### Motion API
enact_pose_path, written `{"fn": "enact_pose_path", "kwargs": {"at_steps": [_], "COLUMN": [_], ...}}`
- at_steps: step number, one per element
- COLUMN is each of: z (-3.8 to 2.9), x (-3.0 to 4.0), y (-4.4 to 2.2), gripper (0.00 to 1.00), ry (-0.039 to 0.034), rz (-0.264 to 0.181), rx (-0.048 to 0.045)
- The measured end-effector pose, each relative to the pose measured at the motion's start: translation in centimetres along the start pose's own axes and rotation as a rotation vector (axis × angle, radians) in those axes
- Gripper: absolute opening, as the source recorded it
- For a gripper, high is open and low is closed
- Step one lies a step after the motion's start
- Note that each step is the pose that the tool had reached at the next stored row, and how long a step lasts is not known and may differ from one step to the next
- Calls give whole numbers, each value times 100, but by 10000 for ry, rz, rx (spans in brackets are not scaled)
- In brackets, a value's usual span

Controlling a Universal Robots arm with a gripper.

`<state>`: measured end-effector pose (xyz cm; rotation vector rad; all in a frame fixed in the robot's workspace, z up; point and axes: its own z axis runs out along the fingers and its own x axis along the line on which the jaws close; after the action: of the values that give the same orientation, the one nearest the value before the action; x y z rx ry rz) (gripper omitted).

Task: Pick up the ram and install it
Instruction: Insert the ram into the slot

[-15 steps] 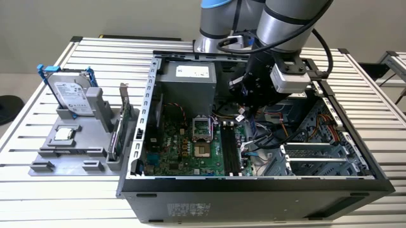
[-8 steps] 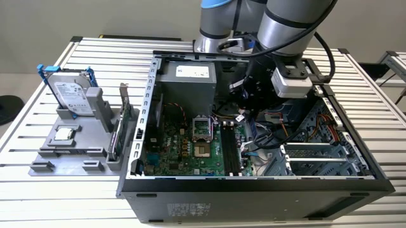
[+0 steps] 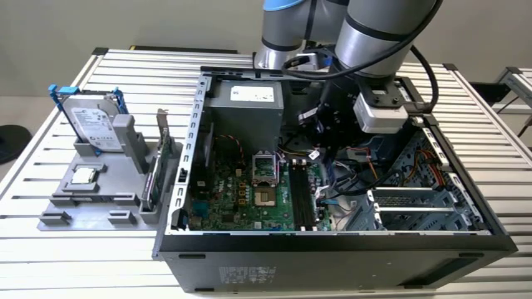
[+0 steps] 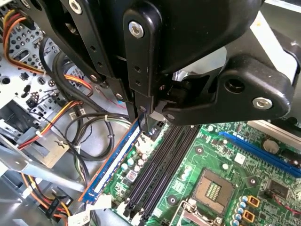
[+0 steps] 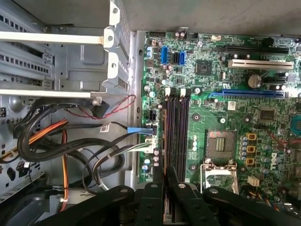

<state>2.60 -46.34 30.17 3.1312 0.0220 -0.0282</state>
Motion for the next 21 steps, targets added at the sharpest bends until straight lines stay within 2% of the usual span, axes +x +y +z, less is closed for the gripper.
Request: {"fn": "enact_pose_path", "kwargs": {"at_steps": [3,11,21], "z": [4,25,170], "x": [-6,-7,-15], "y": [23,34,33], "gripper": [0,0,0], "ry": [1,-1,-2], "rz": [0,0,3], "rx": [1,-11,-121]}}
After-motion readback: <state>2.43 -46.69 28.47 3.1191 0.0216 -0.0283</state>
